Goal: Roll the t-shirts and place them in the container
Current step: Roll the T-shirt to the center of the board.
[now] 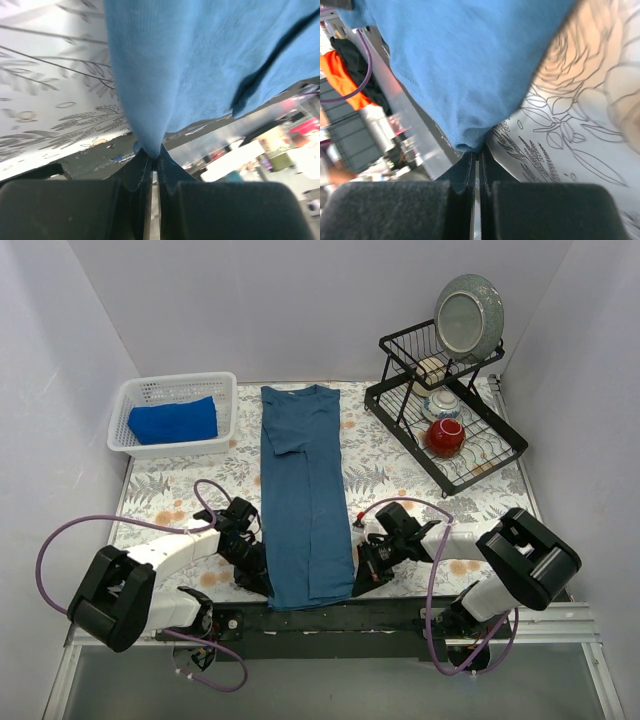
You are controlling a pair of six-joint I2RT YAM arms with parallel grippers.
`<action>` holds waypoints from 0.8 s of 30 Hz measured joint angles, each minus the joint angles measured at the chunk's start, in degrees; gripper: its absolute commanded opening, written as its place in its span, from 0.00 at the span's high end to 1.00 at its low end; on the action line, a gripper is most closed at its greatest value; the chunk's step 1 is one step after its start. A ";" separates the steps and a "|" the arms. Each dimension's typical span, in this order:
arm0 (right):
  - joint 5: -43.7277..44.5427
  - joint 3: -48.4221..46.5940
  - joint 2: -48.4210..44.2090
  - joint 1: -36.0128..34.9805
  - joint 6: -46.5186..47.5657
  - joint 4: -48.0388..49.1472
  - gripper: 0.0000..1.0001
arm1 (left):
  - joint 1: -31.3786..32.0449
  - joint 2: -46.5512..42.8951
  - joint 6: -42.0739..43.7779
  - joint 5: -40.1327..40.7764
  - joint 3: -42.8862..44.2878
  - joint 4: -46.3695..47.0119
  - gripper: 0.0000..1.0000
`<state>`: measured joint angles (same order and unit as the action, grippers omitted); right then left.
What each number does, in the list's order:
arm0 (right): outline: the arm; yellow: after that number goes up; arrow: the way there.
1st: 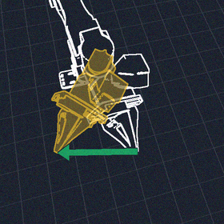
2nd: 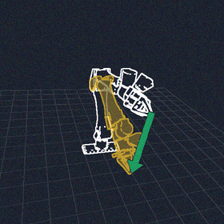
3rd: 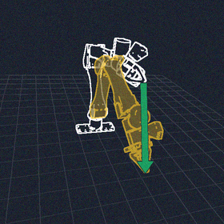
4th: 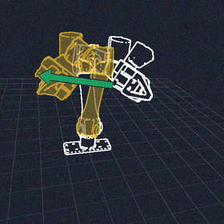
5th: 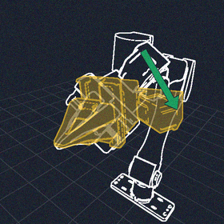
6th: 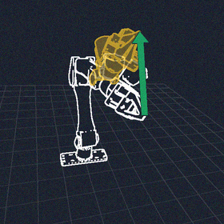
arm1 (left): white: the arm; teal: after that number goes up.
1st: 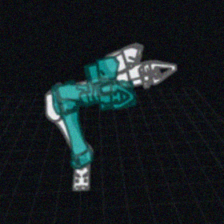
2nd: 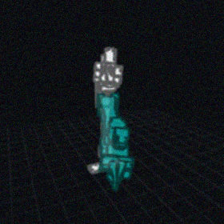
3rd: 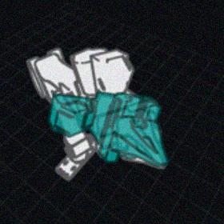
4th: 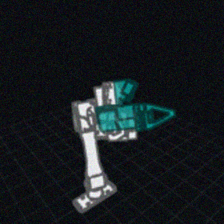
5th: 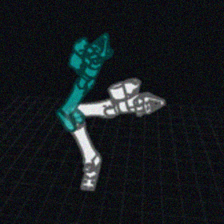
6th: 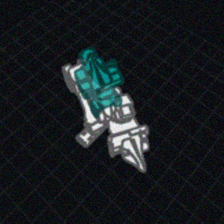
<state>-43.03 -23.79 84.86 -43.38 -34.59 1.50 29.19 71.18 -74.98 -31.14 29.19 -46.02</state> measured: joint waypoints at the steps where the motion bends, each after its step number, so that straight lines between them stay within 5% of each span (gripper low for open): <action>1: 0.33 0.00 -0.63 0.39 0.79 0.00 0.99 | -1.01 -0.42 0.26 -0.39 0.00 -0.11 1.00; 9: -0.98 -0.44 -6.75 3.17 7.61 -0.52 0.99 | -11.26 -3.98 2.36 -1.97 0.20 0.07 1.00; 24: -2.21 -6.10 -2.93 6.27 8.17 1.90 0.99 | -20.68 -6.45 4.09 -4.00 3.67 1.81 1.00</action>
<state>-45.23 -29.89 81.93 -37.10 -26.41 3.40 8.51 64.73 -70.89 -35.14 32.86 -44.21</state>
